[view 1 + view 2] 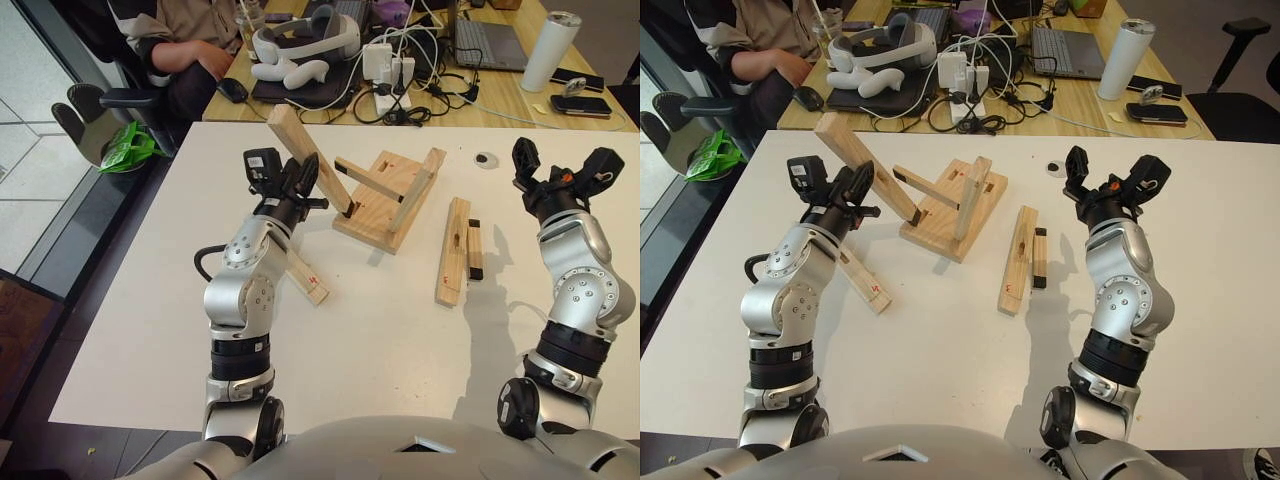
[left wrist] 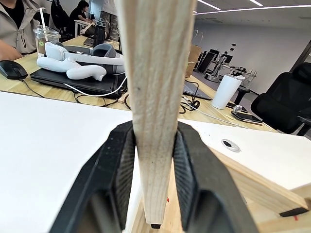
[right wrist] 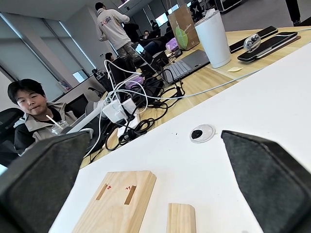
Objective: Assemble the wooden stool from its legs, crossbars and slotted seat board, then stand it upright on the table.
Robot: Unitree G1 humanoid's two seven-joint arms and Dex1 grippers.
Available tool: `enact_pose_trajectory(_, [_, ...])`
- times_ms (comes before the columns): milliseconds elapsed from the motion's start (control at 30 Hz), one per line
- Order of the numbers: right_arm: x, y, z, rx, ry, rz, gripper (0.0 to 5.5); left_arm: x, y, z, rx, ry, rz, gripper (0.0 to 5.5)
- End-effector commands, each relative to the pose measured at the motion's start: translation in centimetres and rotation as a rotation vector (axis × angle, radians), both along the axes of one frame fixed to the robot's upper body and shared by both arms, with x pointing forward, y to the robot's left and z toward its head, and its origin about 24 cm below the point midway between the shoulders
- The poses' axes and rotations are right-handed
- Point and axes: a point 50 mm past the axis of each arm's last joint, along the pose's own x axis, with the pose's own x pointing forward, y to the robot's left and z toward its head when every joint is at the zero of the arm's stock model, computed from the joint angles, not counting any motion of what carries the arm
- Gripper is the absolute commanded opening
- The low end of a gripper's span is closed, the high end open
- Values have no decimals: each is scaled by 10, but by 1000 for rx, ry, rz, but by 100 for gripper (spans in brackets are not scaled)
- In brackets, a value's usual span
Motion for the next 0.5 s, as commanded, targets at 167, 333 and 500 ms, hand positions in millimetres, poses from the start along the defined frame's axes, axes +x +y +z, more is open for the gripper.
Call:
enact_pose_trajectory(167, [3,4,3,-2,-3,26,501,10,-13,1,21,-23,-29,101])
enact_pose_trajectory(333, [2,6,4,1,-8,37,501,13,-15,2,88,-57,-60,101])
enact_pose_trajectory(500, [2,7,4,4,-5,45,501,7,-7,-3,146,-50,-110,101])
